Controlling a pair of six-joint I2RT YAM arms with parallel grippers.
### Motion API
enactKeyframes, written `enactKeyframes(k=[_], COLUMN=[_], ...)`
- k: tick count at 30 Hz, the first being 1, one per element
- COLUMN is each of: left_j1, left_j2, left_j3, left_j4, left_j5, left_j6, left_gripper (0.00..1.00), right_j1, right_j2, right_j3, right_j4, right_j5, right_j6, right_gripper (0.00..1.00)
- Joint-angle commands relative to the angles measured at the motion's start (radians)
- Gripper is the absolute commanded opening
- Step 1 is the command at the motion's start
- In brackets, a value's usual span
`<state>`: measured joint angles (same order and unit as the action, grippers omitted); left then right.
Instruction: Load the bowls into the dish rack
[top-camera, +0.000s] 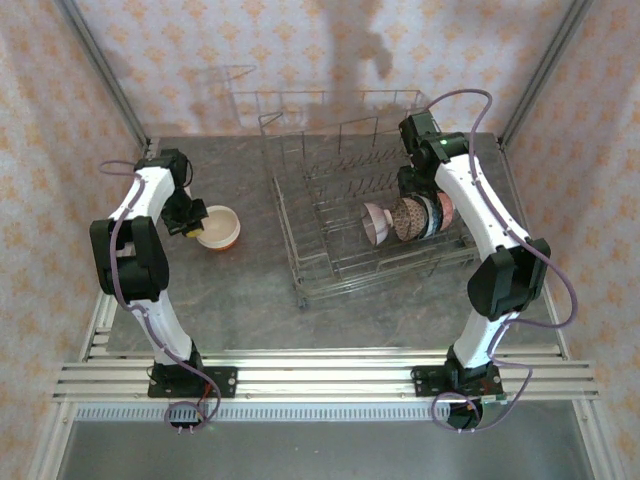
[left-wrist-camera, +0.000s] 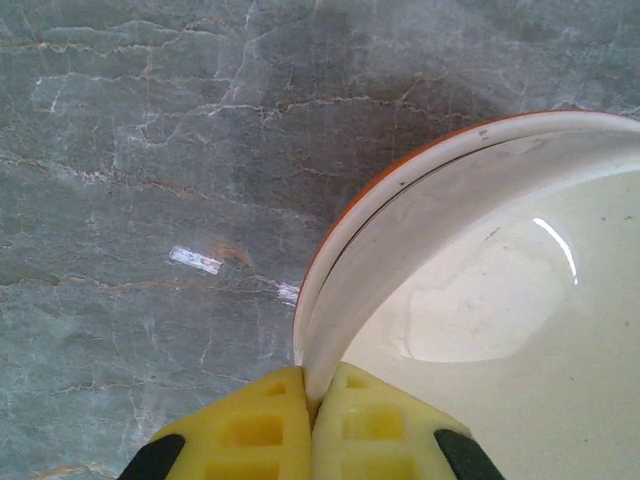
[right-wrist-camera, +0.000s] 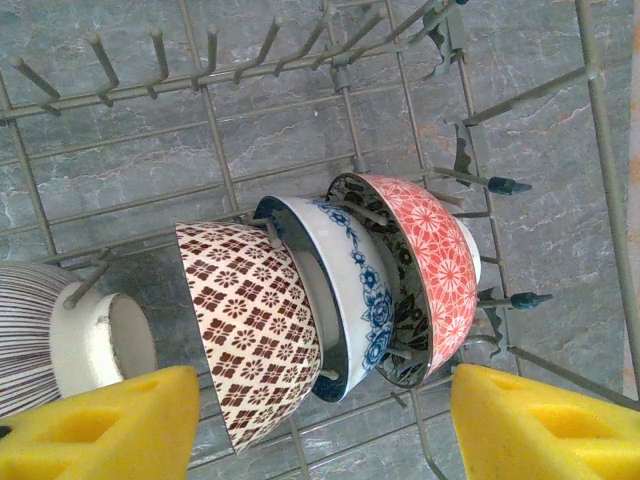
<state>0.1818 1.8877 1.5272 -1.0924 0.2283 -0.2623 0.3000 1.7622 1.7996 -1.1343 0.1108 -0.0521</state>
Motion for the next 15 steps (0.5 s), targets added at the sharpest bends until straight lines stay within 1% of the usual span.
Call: enactKeyframes(k=[1, 15], left_j1=[-0.013, -0.013], left_j2=[-0.013, -0.128], left_j3=[0.034, -0.005], left_j4=[-0.040, 0.042], left_j5=[0.013, 0.140], left_j6=[0.006, -0.009], left_gripper=[0.00, 0.00], right_j1=[-0.006, 0.002], right_j2=[0.002, -0.006], right_j3=[-0.013, 0.041], right_j4=[0.002, -0.038], right_j5=[0.007, -0.037], right_j6=[0.022, 0.071], right_gripper=[0.67, 0.66])
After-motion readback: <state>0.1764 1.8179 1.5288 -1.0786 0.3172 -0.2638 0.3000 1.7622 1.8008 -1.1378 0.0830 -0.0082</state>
